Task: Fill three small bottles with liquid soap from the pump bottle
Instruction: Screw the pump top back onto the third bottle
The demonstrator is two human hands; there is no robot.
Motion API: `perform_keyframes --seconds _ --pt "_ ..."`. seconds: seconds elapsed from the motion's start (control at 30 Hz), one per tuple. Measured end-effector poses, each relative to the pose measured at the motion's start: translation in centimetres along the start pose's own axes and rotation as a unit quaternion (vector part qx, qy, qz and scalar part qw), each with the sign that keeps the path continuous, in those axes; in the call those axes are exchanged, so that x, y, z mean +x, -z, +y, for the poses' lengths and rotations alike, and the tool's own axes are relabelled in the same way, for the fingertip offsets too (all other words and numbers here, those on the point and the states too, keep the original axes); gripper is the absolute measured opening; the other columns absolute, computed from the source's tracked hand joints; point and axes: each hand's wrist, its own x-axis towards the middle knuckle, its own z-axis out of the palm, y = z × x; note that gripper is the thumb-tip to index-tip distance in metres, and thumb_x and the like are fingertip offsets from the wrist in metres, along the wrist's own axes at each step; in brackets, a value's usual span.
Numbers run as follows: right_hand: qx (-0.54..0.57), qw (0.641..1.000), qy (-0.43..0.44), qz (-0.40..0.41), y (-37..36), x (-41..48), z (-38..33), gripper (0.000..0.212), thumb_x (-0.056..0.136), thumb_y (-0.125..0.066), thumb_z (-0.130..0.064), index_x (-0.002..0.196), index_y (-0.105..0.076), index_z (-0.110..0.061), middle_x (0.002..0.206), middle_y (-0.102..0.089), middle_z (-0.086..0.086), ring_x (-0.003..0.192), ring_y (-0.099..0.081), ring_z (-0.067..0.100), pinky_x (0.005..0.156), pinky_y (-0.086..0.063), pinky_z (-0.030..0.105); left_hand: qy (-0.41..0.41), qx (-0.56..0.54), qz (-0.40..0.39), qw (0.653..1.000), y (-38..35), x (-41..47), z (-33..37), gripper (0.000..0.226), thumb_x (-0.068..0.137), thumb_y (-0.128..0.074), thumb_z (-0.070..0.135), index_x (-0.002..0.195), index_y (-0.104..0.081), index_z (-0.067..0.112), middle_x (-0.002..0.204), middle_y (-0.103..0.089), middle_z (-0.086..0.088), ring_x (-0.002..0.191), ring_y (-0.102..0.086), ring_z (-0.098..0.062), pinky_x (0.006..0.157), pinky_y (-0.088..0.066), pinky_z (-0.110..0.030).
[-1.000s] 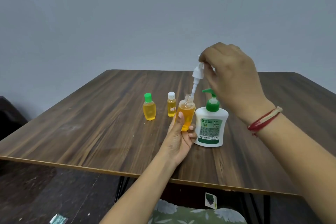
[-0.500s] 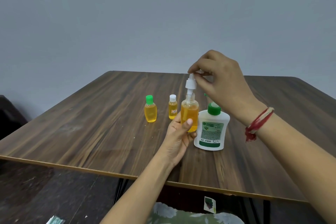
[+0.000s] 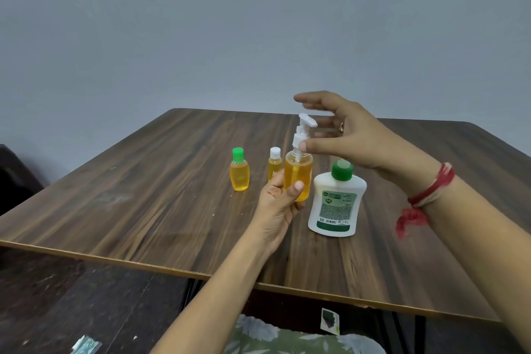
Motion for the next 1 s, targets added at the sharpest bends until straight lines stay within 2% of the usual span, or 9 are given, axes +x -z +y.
perform_keyframes --seconds 0.1,0.27,0.37,0.53,0.7,0.77,0.87,0.93,1.0 --pt "0.096 0.994 -0.022 -0.037 0.3 0.0 0.4 0.055 0.081 -0.069 -0.001 0.13 -0.054 -0.021 0.118 -0.065 0.008 0.1 -0.066 0.012 0.087 -0.052 0.019 -0.004 0.009 -0.012 1.0 -0.1 0.0 0.1 0.066 0.053 -0.086 0.054 0.106 -0.064 0.022 0.074 -0.059 0.013 0.066 -0.053 -0.001 0.063 -0.045 -0.017" --pt "0.07 0.998 -0.009 0.001 0.0 0.3 0.4 0.047 0.076 -0.075 -0.004 0.119 -0.059 -0.017 0.095 -0.071 0.016 0.083 -0.066 0.017 0.082 -0.054 0.025 -0.009 0.015 -0.02 1.0 -0.3 -0.1 0.3 0.067 0.055 -0.085 0.053 0.108 -0.062 0.019 0.073 -0.06 0.015 0.066 -0.054 0.0 0.062 -0.046 -0.016" --pt "0.022 0.998 -0.015 0.053 -0.6 0.5 0.8 0.06 0.068 -0.083 -0.015 0.119 -0.053 -0.025 0.081 -0.07 0.007 0.069 -0.063 0.011 0.076 -0.054 0.026 -0.011 0.02 -0.017 1.0 -0.3 -0.1 0.2 0.07 0.055 -0.085 0.054 0.109 -0.06 0.018 0.073 -0.06 0.016 0.066 -0.055 0.001 0.062 -0.046 -0.016" --pt "-0.033 0.992 -0.005 0.121 -1.7 0.5 1.1 0.071 0.064 -0.086 -0.028 0.123 -0.046 -0.026 0.072 -0.059 -0.006 0.056 -0.055 -0.003 0.06 -0.047 0.009 -0.009 0.011 0.002 1.0 -0.3 -0.2 0.0 0.07 0.054 -0.085 0.055 0.111 -0.062 0.019 0.077 -0.061 0.014 0.067 -0.054 0.0 0.062 -0.045 -0.016" --pt "-0.092 0.985 0.009 0.143 -2.5 0.4 1.0 0.089 0.06 -0.085 -0.041 0.133 -0.037 -0.025 0.07 -0.053 -0.009 0.06 -0.05 -0.001 0.062 -0.043 0.01 -0.01 0.024 0.0 1.0 -0.5 -0.2 0.2 0.074 0.054 -0.085 0.055 0.113 -0.061 0.018 0.077 -0.061 0.013 0.068 -0.055 0.0 0.061 -0.045 -0.017" --pt "-0.096 0.987 0.003 0.126 -2.2 0.2 0.6 0.102 0.058 -0.085 -0.044 0.141 -0.027 -0.032 0.084 -0.056 -0.012 0.075 -0.056 -0.002 0.07 -0.045 0.008 -0.015 0.024 -0.002 1.0 -0.5 -0.1 0.4 0.07 0.054 -0.085 0.055 0.112 -0.063 0.021 0.077 -0.06 0.012 0.068 -0.053 -0.001 0.061 -0.044 -0.017" --pt "0.008 0.998 -0.007 0.069 -1.0 -0.1 -0.1 0.105 0.066 -0.084 -0.029 0.147 -0.017 -0.036 0.11 -0.063 -0.003 0.098 -0.062 0.006 0.091 -0.05 0.02 -0.021 0.024 -0.006 0.999 -0.2 0.0 0.5 0.062 0.055 -0.085 0.056 0.104 -0.065 0.023 0.073 -0.056 0.013 0.066 -0.05 -0.003 0.062 -0.042 -0.018" --pt "0.088 0.995 -0.007 0.035 -0.6 -0.3 -0.4 0.096 0.076 -0.075 -0.007 0.148 -0.017 -0.034 0.104 -0.07 0.005 0.094 -0.067 0.011 0.093 -0.051 0.026 -0.022 0.024 -0.008 0.999 -0.2 0.0 0.5 0.06 0.055 -0.085 0.056 0.102 -0.066 0.024 0.071 -0.055 0.013 0.065 -0.049 -0.003 0.062 -0.043 -0.019" --pt "0.073 0.997 0.003 0.033 -0.4 -0.2 -0.4 0.092 0.079 -0.071 0.0 0.147 -0.019 -0.035 0.098 -0.072 0.007 0.091 -0.069 0.014 0.092 -0.052 0.028 -0.023 0.023 -0.011 0.999 -0.3 0.0 0.6 0.062 0.055 -0.085 0.055 0.104 -0.064 0.022 0.071 -0.056 0.013 0.065 -0.05 -0.002 0.062 -0.044 -0.018"
